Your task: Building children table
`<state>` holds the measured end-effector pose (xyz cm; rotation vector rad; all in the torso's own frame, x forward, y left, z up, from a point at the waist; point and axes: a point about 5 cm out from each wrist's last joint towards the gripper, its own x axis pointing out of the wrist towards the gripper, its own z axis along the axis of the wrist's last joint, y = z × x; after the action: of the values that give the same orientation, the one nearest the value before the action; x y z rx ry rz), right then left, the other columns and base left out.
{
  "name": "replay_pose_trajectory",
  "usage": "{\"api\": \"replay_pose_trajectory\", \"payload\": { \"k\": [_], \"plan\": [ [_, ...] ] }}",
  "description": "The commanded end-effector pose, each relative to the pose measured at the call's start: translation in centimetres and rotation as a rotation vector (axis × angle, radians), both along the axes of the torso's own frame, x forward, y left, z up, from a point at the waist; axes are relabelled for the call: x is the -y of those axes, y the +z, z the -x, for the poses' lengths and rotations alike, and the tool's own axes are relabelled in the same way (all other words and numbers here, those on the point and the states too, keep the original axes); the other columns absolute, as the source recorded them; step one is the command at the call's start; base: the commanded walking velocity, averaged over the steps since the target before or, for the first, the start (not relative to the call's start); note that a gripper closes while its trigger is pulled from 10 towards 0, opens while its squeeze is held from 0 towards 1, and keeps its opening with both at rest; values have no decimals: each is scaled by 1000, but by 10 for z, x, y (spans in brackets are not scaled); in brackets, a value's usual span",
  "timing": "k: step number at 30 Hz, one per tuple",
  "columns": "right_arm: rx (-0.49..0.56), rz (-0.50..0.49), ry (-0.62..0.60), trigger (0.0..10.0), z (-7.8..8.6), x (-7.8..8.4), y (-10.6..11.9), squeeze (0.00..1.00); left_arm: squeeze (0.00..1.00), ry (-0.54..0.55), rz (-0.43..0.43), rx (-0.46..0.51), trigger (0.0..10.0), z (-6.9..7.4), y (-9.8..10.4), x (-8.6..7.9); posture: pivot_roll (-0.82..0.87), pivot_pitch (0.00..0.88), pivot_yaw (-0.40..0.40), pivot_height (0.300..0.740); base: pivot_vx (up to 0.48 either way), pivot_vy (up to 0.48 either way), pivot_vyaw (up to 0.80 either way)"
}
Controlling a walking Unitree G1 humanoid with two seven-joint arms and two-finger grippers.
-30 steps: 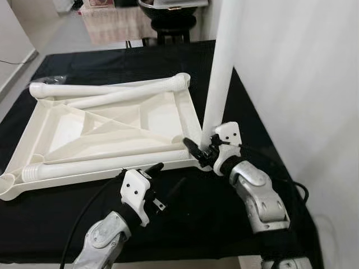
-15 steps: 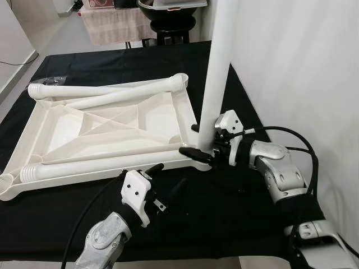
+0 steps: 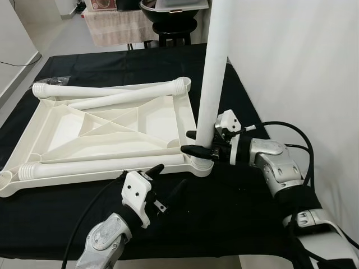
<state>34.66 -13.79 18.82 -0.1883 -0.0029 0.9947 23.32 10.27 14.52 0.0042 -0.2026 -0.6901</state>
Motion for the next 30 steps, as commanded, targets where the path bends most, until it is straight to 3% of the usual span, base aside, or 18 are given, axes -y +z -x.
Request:
{"api": "replay_pose_trajectory", "payload": {
  "k": [1, 2, 3, 4, 5, 6, 9, 15, 16, 19, 20, 25, 27, 28, 29, 30],
  "plan": [
    [-104, 42, -410, 0, 7, 7, -41, 0, 0, 7, -19, -17, 10000, 2, -5, -2, -35, 168, 1, 740, 0, 0, 0],
    [-112, 70, -617, 0, 10, 13, -52, 0, 0, 9, -20, -16, 10000, 2, -5, -3, -35, 168, 1, 740, 0, 0, 0],
    [-112, 70, -617, 0, 10, 13, -52, 0, 0, 9, -20, -16, 10000, 2, -5, -3, -35, 168, 1, 740, 0, 0, 0],
    [-112, 94, -747, 0, 12, 17, -58, 0, 0, 10, -21, -15, 10000, 2, -5, -3, -35, 168, 1, 740, 0, 0, 0],
    [-112, 94, -747, 0, 12, 17, -58, 0, 0, 10, -21, -15, 10000, 2, -5, -3, -35, 168, 1, 740, 0, 0, 0],
    [-176, 62, -737, 0, 24, 8, -68, 0, 0, 10, -21, -15, 10000, 1, -5, -3, -35, 181, 14, 740, 0, 0, 0],
    [-189, 6, -687, 0, 28, 0, -63, 0, 0, 14, -29, -11, 10000, 0, -5, -3, -50, 166, 30, 740, 0, 0, 0],
    [-150, 52, -635, 0, 26, -5, -62, 0, 0, -3, -23, -18, 10000, -1, -5, -2, -50, 166, 20, 740, 0, 0, 0],
    [-148, 53, -620, 10000, 25, -11, -59, 0, 0, -1, -19, -18, 10000, -2, -5, -3, -50, 163, 18, 740, 0, 0, 0],
    [-146, 23, -590, 10000, 23, -15, -52, 0, 0, 5, -19, -15, 10000, -2, -5, -3, -43, 164, 16, 740, 0, 0, 0],
    [-136, -4, -549, 10000, 20, -18, -44, 1000, 0, 10, -21, -12, 10000, -2, -4, -3, -39, 163, 15, 740, 0, 0, 0],
    [-92, -57, -428, 10000, 11, -21, -26, 1000, 0, 12, -22, -11, 10000, -2, -4, -3, -37, 162, 20, 740, 0, 0, 0],
    [-39, -45, -260, 10000, 4, -19, -11, 1000, 0, 8, -20, -13, 10000, -2, -4, -3, -27, 159, 27, 740, 0, 0, 0],
    [-39, -45, -260, 10000, 4, -19, -11, 1000, 0, 8, -20, -13, 10000, -2, -4, -3, -27, 159, 27, 740, 0, 0, 0],
    [-28, -23, -168, 10000, 2, -15, -7, 0, 0, 7, -20, -14, 10000, -2, -4, -3, -21, 160, 28, 740, 0, 0, 0],
    [-34, -5, -96, 10000, 1, -11, -4, 0, 0, 5, -20, -14, 10000, -2, -4, -3, -18, 161, 28, 740, 0, 0, 0]
  ]
}}
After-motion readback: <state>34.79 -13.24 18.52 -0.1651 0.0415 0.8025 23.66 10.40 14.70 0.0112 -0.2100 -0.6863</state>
